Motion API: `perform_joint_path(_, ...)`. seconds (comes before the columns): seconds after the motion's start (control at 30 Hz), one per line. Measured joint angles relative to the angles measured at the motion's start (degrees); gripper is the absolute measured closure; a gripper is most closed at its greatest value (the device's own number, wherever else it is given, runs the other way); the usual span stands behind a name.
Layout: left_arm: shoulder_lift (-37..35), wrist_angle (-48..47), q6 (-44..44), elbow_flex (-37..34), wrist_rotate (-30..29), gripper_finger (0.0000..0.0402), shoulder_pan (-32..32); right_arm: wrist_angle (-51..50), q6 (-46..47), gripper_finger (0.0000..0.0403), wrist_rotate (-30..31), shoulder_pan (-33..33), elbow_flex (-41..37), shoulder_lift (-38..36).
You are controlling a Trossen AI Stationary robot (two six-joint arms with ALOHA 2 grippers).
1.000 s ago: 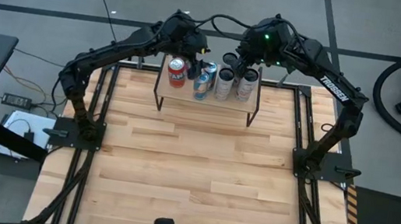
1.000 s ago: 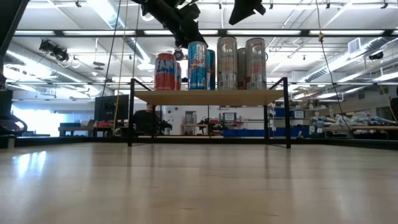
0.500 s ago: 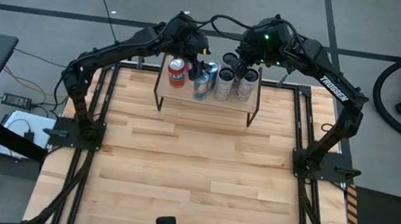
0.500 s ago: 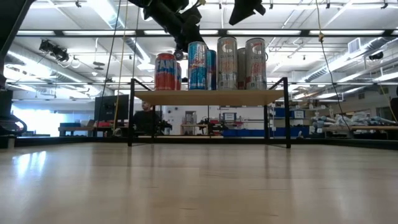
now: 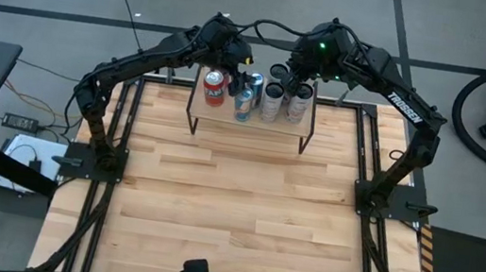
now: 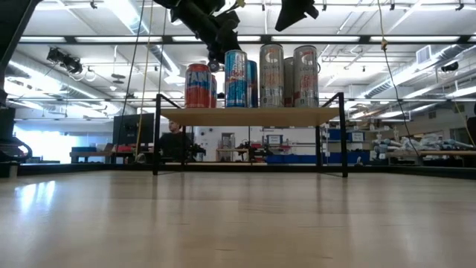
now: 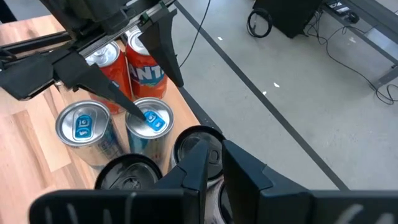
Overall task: Place canned beverage on shelf
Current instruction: Adjust the soda cans on the shelf
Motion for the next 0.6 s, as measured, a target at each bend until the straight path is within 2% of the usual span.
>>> perform_joint_path(0.3,-0.32,-2.24,0.01,0.04,-0.34,0.0125,0.41,0.02,0.00,0.0346,0.01,0.00,0.00,0.02)
perform_joint_path(0.6,-2.60,-5.75,0.37,-0.20,-3.57,0.0125,1.46,0.02,0.00,0.0346,0.02,0.00,-0.01,0.02)
